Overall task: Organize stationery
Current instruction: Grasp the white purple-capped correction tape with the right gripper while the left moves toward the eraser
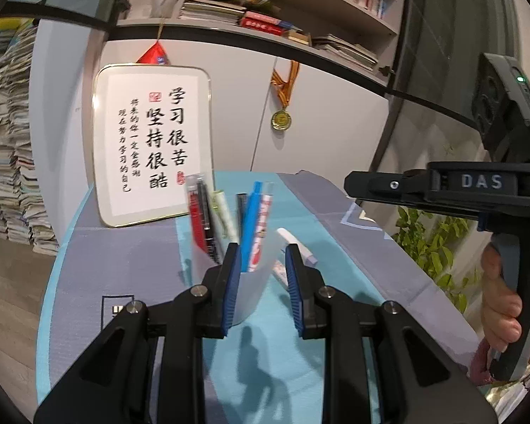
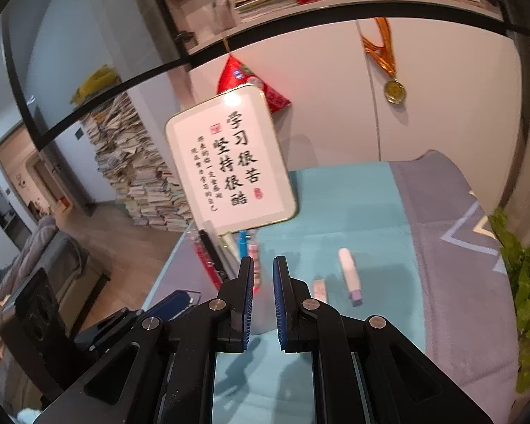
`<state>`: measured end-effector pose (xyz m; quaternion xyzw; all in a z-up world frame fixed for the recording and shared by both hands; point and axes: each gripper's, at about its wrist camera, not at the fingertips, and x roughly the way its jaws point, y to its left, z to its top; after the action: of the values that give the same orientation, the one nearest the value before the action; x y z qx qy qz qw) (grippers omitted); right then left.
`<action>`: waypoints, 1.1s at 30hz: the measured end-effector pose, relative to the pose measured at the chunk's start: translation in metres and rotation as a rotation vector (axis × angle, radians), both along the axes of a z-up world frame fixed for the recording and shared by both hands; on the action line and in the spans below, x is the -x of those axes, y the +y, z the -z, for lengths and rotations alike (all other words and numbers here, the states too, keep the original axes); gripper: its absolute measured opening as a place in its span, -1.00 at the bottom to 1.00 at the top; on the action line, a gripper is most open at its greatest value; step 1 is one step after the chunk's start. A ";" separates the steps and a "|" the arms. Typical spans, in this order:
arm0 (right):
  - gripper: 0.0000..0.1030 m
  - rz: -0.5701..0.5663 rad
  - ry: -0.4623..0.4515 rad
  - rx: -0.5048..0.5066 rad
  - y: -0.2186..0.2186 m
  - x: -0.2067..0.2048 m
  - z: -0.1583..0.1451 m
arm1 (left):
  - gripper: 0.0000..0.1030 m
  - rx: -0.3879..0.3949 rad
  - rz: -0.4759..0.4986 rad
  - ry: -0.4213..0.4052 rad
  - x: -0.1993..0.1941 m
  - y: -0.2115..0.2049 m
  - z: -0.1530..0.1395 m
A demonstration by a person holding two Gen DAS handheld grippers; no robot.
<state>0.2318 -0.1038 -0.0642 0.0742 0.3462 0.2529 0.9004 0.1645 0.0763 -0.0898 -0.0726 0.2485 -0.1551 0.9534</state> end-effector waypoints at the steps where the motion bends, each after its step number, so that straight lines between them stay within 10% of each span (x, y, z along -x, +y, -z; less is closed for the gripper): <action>1: -0.78 0.005 0.001 0.001 -0.002 0.001 0.000 | -0.54 -0.005 0.008 0.000 0.002 -0.004 -0.001; 28: -0.76 0.076 0.237 0.050 -0.076 -0.058 0.085 | -0.35 -0.176 0.101 0.128 -0.028 -0.088 0.027; 33: -0.21 0.050 0.246 0.097 -0.064 -0.072 0.092 | -0.10 -0.259 0.057 0.196 -0.031 -0.092 0.040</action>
<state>0.3036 -0.1682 -0.1562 0.0698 0.4641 0.2025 0.8595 0.1951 -0.0153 -0.1299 0.0433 0.3605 -0.1409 0.9210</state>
